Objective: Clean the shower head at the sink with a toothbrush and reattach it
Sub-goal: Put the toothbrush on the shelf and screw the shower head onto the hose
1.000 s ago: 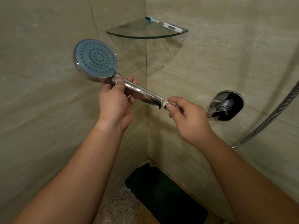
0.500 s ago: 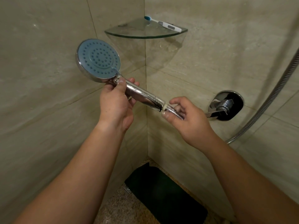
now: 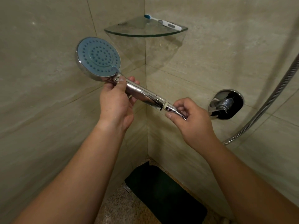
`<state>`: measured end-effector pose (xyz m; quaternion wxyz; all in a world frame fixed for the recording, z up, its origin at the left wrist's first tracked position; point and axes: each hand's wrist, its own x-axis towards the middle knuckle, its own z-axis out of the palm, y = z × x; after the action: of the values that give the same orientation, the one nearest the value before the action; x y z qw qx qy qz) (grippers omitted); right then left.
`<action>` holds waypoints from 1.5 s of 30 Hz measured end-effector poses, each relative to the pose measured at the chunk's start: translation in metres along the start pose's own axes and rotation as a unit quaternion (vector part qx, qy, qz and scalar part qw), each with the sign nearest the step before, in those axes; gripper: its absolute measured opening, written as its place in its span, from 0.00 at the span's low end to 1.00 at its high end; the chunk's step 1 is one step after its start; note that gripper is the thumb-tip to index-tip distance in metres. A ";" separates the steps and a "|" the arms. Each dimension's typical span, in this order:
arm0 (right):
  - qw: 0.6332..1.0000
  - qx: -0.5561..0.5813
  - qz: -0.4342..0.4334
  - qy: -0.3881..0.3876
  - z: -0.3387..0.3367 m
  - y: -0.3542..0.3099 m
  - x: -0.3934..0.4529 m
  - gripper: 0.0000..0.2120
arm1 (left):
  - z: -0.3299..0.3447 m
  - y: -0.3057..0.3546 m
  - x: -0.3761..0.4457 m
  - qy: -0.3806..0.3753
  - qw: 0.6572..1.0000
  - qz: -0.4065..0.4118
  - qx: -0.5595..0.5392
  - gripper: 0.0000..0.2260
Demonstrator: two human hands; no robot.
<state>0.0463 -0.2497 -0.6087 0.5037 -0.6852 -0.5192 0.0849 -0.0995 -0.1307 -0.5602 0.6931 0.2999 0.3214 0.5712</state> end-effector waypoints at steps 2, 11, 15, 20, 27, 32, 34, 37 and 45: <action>0.998 -0.039 -0.043 0.039 0.001 -0.001 -0.001 0.10 | 0.002 -0.001 -0.002 -0.001 1.000 -0.002 -0.001 0.06; 0.994 -0.086 -0.073 -0.003 0.002 0.000 0.001 0.12 | 0.001 0.003 -0.001 0.006 1.000 0.004 0.001 0.06; 0.995 -0.082 -0.046 -0.034 0.002 0.002 0.005 0.20 | 0.001 0.002 0.001 0.006 1.000 0.003 0.009 0.07; 0.998 0.031 0.020 -0.047 0.007 0.007 0.003 0.09 | 0.002 -0.001 0.002 0.003 1.000 0.006 0.015 0.09; 0.998 -0.010 -0.008 -0.061 0.001 0.002 0.009 0.11 | 0.002 0.002 0.005 0.000 1.000 0.007 0.014 0.12; 0.998 0.028 -0.001 -0.050 0.005 0.005 0.007 0.06 | 0.002 0.001 0.007 0.001 1.000 0.010 0.017 0.13; 0.999 0.005 -0.020 -0.047 0.004 0.004 0.008 0.07 | 0.002 0.003 0.008 0.000 1.000 0.009 0.011 0.09; 0.998 -0.010 -0.022 -0.054 0.003 0.003 0.009 0.10 | 0.003 0.004 0.007 0.002 1.000 0.008 0.011 0.06; 0.998 -0.025 -0.036 -0.036 0.004 0.005 0.007 0.09 | 0.006 0.004 0.007 -0.004 1.000 0.010 0.006 0.07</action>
<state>0.0503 -0.2412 -0.6117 0.4703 -0.6750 -0.5631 0.0781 -0.0959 -0.1235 -0.5544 0.6866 0.3096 0.3196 0.5749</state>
